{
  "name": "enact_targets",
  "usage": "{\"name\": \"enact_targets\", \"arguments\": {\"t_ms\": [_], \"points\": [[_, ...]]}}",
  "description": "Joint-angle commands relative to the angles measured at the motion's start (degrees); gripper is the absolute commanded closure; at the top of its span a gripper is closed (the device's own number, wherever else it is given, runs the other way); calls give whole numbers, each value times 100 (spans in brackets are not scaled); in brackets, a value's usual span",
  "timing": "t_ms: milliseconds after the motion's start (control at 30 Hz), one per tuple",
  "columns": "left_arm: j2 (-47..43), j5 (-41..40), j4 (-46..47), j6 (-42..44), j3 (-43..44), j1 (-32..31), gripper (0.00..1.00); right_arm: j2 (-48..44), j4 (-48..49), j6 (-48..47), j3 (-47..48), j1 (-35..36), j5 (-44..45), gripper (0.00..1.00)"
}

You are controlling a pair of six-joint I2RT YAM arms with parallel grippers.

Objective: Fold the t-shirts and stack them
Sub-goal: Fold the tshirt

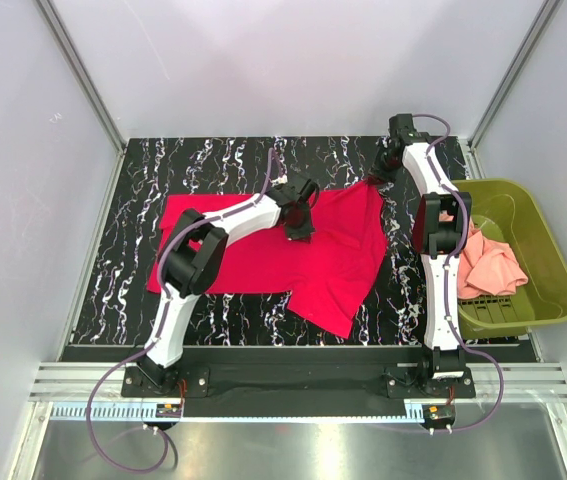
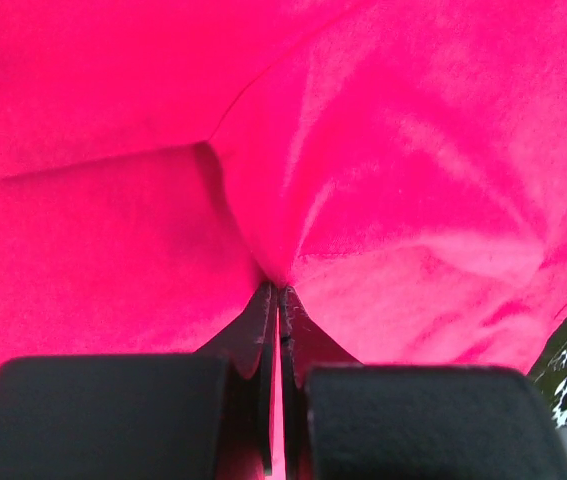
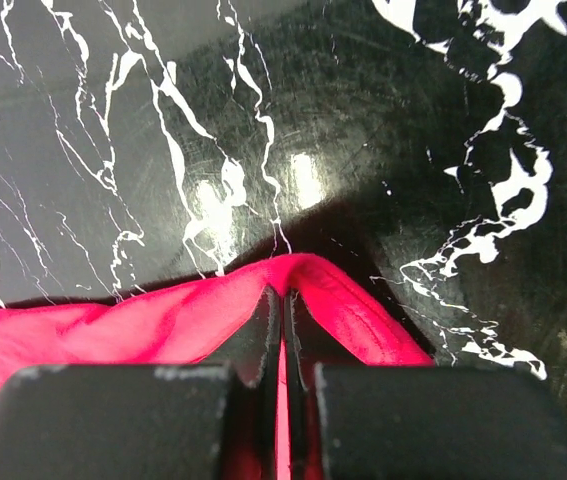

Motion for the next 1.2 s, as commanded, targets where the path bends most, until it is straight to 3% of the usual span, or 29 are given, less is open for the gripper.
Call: {"name": "enact_targets", "arguments": {"t_ms": [0,233,300,333,367,433,467,567,800,900,1067,1167], "points": [[-387,175,55,177,-86,-24,100,109,37,-68,349,-52,173,100],[-528,526,221,397,-358,-24,98,145,-60,-174,411,-70,278,99],[-615,728,248,476,-411,-15,88,136,-112,-174,393,-70,278,89],[-668,816,248,589,-455,2,73,101,-261,-200,393,-70,331,75],[-738,835,213,590,-482,11,73,101,-384,-235,402,-70,375,70],[-1140,826,213,879,-595,81,57,-144,-656,-288,324,-69,567,61],[-1343,782,239,1107,-753,125,53,-267,-736,-314,271,-70,647,52],[-1994,712,213,1372,-964,415,44,-794,-1009,-236,-27,-26,718,43],[-2163,896,-121,1925,-957,1838,45,-2104,-395,20,-2161,387,234,43],[-1725,1221,-393,2110,-580,2707,47,-2106,-568,-182,-2287,379,244,47],[-1153,1230,-569,2436,-114,3403,51,-2438,-254,-183,-3129,387,-204,58],[-775,1510,-517,2279,88,3799,53,-2527,-131,-209,-3561,379,-337,59]]}}
